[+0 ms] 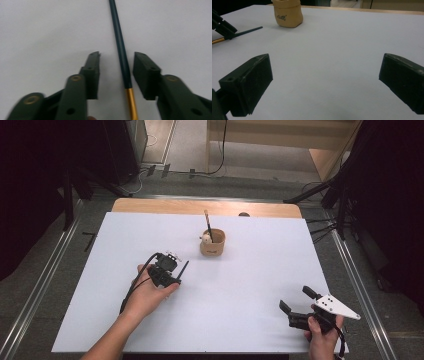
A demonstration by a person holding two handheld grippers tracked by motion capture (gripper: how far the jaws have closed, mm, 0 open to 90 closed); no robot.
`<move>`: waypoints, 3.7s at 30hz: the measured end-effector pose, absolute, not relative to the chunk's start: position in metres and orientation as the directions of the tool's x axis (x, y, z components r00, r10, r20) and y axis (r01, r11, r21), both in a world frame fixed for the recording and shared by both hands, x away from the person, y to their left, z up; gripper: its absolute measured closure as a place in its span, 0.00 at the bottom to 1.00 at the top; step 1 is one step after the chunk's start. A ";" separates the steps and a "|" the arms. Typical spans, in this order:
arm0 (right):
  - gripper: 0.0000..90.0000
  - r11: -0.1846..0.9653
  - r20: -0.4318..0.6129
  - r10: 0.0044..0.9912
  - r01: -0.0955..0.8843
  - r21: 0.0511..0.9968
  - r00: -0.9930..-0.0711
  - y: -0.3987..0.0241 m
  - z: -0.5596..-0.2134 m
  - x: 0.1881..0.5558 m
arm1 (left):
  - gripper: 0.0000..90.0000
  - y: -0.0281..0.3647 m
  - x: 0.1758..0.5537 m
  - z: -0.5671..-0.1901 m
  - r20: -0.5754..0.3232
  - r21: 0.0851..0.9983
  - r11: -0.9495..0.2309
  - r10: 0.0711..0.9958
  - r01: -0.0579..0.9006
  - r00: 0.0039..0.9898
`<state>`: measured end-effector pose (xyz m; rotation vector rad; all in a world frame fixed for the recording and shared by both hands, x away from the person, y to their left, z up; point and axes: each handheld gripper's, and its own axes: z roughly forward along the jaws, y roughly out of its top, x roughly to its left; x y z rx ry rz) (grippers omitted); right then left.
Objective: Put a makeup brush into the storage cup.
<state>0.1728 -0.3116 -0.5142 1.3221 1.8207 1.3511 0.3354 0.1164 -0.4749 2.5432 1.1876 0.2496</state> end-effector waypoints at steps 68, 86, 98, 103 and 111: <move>0.00 0.038 0.184 0.806 0.359 0.933 -0.563 -0.180 -0.451 0.228 | 0.94 0.147 0.274 -0.447 -0.135 0.867 -0.318 0.592 0.385 0.794; 0.00 -0.099 0.326 0.740 0.385 0.917 -0.588 -0.151 -0.447 0.233 | 0.94 0.137 0.266 -0.448 -0.164 0.904 -0.251 0.544 0.347 0.823; 0.24 -0.200 0.430 0.718 0.429 0.881 -0.547 -0.133 -0.454 0.235 | 0.94 0.128 0.260 -0.449 -0.168 0.918 -0.231 0.508 0.322 0.845; 0.37 -0.274 0.507 0.675 0.456 0.847 -0.536 -0.129 -0.457 0.236 | 0.94 0.125 0.258 -0.448 -0.163 0.923 -0.226 0.502 0.311 0.849; 0.70 -0.350 0.594 0.576 0.486 0.800 -0.562 -0.125 -0.462 0.232 | 0.94 0.119 0.255 -0.450 -0.164 0.926 -0.223 0.493 0.306 0.854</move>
